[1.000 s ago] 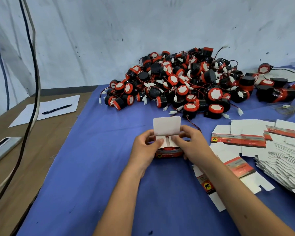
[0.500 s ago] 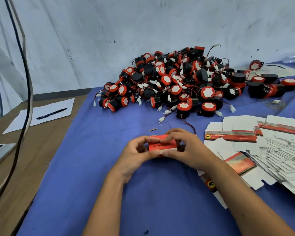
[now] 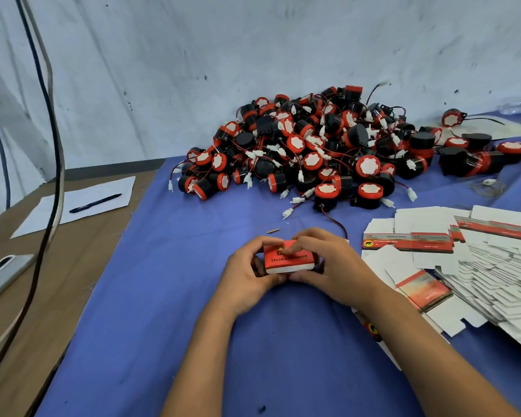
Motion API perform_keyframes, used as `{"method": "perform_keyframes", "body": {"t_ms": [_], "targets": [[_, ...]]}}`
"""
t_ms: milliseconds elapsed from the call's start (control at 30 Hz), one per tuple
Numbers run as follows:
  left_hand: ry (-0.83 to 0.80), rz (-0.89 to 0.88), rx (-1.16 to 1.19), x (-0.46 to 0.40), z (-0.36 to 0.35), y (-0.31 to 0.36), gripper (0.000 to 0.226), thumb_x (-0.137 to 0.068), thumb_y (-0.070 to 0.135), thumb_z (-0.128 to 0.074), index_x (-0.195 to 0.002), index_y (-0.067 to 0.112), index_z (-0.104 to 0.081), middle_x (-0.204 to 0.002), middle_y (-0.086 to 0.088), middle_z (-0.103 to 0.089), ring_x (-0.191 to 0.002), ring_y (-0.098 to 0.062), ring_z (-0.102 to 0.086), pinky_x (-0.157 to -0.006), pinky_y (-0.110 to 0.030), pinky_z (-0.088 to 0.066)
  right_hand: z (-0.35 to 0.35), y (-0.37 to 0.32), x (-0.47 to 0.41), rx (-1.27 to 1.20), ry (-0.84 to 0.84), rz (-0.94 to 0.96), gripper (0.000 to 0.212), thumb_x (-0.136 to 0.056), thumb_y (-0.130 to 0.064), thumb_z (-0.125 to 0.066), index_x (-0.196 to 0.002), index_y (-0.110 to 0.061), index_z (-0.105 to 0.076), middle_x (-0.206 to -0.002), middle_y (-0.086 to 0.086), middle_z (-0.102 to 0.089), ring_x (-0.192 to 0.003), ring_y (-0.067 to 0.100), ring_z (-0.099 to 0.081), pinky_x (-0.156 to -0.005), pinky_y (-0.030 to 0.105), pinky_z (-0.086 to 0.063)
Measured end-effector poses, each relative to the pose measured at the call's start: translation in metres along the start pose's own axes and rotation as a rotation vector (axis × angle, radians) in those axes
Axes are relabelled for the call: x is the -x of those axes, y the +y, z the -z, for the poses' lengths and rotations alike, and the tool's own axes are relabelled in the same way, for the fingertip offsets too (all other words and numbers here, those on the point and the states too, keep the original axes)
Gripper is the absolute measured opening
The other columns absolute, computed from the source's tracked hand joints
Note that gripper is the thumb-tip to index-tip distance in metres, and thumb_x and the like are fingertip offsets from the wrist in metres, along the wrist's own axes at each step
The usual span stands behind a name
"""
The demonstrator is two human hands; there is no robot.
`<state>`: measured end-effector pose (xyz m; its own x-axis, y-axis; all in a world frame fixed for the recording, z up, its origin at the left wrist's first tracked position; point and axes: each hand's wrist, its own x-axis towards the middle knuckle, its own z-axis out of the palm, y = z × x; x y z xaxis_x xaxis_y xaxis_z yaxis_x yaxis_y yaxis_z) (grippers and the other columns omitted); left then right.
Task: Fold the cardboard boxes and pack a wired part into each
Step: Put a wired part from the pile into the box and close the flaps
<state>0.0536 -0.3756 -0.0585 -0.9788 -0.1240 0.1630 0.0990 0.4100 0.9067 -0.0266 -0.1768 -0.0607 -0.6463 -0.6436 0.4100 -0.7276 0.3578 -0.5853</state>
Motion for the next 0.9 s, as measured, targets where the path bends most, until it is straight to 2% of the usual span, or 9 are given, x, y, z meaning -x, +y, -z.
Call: {"method": "perform_keyframes", "body": {"t_ms": [100, 200, 300, 400, 500, 600, 733, 833, 900], "targets": [[0.048, 0.005, 0.027, -0.001, -0.001, -0.001, 0.063, -0.067, 0.015, -0.088, -0.120, 0.041, -0.067, -0.107, 0.006, -0.073, -0.078, -0.019, -0.065, -0.085, -0.050, -0.061, 0.001, 0.000, 0.000, 0.141, 0.056, 0.056, 0.039, -0.088, -0.040, -0.077, -0.127, -0.038, -0.070, -0.135, -0.012, -0.058, -0.115, 0.009, -0.049, -0.093, 0.025, -0.044], [0.041, 0.000, 0.029, -0.001, 0.000, -0.003, 0.072, -0.069, 0.002, -0.090, -0.124, 0.042, -0.065, -0.118, 0.009, -0.072, -0.101, -0.026, -0.071, -0.090, -0.049, -0.061, 0.001, -0.005, -0.003, 0.042, 0.180, 0.074, 0.033, -0.099, -0.050, -0.056, -0.121, -0.034, -0.075, -0.121, -0.016, -0.066, -0.114, 0.010, -0.047, -0.097, 0.021, -0.039], [0.044, 0.002, 0.049, -0.002, 0.000, -0.003, 0.074, -0.070, -0.002, -0.090, -0.127, 0.038, -0.064, -0.123, 0.009, -0.071, -0.110, -0.018, -0.070, -0.094, -0.045, -0.061, -0.004, -0.007, -0.004, -0.013, 0.154, 0.020, 0.040, -0.107, -0.048, -0.038, -0.124, -0.035, -0.072, -0.123, -0.018, -0.062, -0.124, 0.008, -0.042, -0.104, 0.018, -0.033], [0.036, 0.000, 0.085, -0.002, 0.001, -0.002, 0.072, -0.070, -0.005, -0.088, -0.127, 0.033, -0.065, -0.121, 0.007, -0.072, -0.109, -0.017, -0.072, -0.094, -0.043, -0.061, -0.009, -0.009, -0.008, 0.012, 0.159, 0.036, 0.029, -0.105, -0.036, -0.052, -0.125, -0.030, -0.071, -0.117, -0.016, -0.065, -0.113, 0.010, -0.050, -0.096, 0.023, -0.042], [0.061, 0.004, 0.078, -0.003, 0.000, -0.003, 0.074, -0.069, -0.004, -0.089, -0.127, 0.035, -0.065, -0.121, 0.007, -0.072, -0.107, -0.016, -0.072, -0.094, -0.044, -0.061, -0.010, -0.009, -0.009, -0.006, 0.193, 0.039, 0.025, -0.097, -0.029, -0.069, -0.121, -0.030, -0.075, -0.115, -0.017, -0.066, -0.111, 0.010, -0.054, -0.095, 0.016, -0.041], [0.069, 0.012, 0.083, -0.005, 0.001, -0.006, 0.075, -0.068, -0.004, -0.091, -0.126, 0.035, -0.066, -0.122, 0.006, -0.071, -0.109, -0.015, -0.071, -0.095, -0.045, -0.060, -0.012, -0.009, -0.006, -0.051, 0.187, 0.003, 0.026, -0.092, -0.026, -0.075, -0.118, -0.029, -0.077, -0.119, -0.016, -0.067, -0.115, 0.006, -0.053, -0.098, 0.012, -0.037], [0.101, -0.004, 0.088, -0.001, -0.001, -0.004, 0.076, -0.063, 0.006, -0.093, -0.123, 0.042, -0.065, -0.119, 0.009, -0.072, -0.104, -0.013, -0.072, -0.090, -0.040, -0.062, -0.013, -0.010, -0.003, -0.245, 0.211, -0.067, 0.020, -0.087, -0.012, -0.080, -0.105, -0.021, -0.082, -0.120, -0.008, -0.068, -0.118, 0.006, -0.061, -0.096, 0.026, -0.054], [0.294, -0.165, -0.056, 0.004, -0.006, 0.001, 0.055, -0.064, 0.020, -0.094, -0.108, 0.042, -0.071, -0.119, 0.019, -0.069, -0.106, -0.008, -0.068, -0.080, -0.024, -0.059, -0.014, -0.013, -0.003, -0.200, 0.258, -0.037, 0.013, -0.085, -0.005, -0.081, -0.095, -0.012, -0.082, -0.111, -0.003, -0.070, -0.125, 0.009, -0.058, -0.098, 0.033, -0.054], [0.359, -0.264, -0.118, 0.005, -0.008, 0.000, 0.034, -0.070, 0.016, -0.093, -0.096, 0.031, -0.079, -0.111, 0.017, -0.073, -0.107, -0.008, -0.069, -0.084, -0.026, -0.058, -0.014, -0.015, -0.004, -0.105, 0.268, 0.016, 0.008, -0.085, -0.006, -0.081, -0.091, -0.011, -0.081, -0.106, -0.003, -0.070, -0.128, 0.015, -0.057, -0.101, 0.034, -0.050]]}}
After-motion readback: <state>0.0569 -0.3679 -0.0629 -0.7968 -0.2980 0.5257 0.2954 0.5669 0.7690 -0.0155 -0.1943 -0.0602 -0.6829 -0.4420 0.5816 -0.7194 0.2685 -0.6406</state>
